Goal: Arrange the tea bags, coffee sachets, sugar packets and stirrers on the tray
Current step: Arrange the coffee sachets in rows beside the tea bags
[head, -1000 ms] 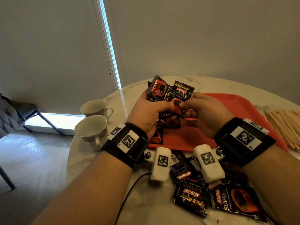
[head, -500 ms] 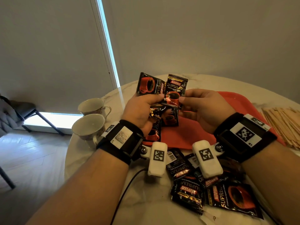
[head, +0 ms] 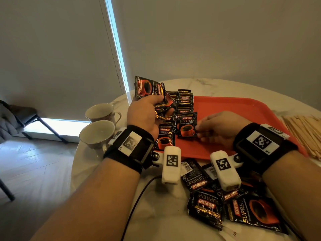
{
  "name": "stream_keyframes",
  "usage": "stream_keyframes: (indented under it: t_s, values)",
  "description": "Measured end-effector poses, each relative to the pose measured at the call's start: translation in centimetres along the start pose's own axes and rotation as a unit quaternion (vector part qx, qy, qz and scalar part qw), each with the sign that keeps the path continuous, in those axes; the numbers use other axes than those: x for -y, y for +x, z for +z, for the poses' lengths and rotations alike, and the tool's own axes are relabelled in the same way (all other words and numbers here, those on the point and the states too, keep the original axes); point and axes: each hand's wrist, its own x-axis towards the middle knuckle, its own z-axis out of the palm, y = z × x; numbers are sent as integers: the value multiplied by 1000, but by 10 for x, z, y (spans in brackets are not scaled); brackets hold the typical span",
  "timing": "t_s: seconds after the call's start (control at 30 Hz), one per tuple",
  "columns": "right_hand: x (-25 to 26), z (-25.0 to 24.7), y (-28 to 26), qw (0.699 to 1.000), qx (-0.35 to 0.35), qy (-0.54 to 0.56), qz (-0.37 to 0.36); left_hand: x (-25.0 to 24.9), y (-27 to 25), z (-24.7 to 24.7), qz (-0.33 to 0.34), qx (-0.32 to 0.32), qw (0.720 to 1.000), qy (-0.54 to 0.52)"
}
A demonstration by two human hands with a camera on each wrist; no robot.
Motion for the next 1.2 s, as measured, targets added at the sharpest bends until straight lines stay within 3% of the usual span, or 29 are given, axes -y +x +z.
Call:
stream_keyframes:
  t_s: [0.77, 0.97, 1.1, 1.2]
  values:
    - [3, 5, -7, 1000, -9, -6, -6, 3, -8, 1, 1, 14, 1000, 28]
    - [1, 5, -4, 1000, -14, 10, -24, 7, -14, 4, -10, 60, 995, 78]
    - [4, 2, -2, 992, -33, 74, -95, 8, -16, 4, -18, 109, 987, 118]
    - [9, 3, -5, 981, -3, 100, -167, 8, -19, 4, -34, 153, 974, 162]
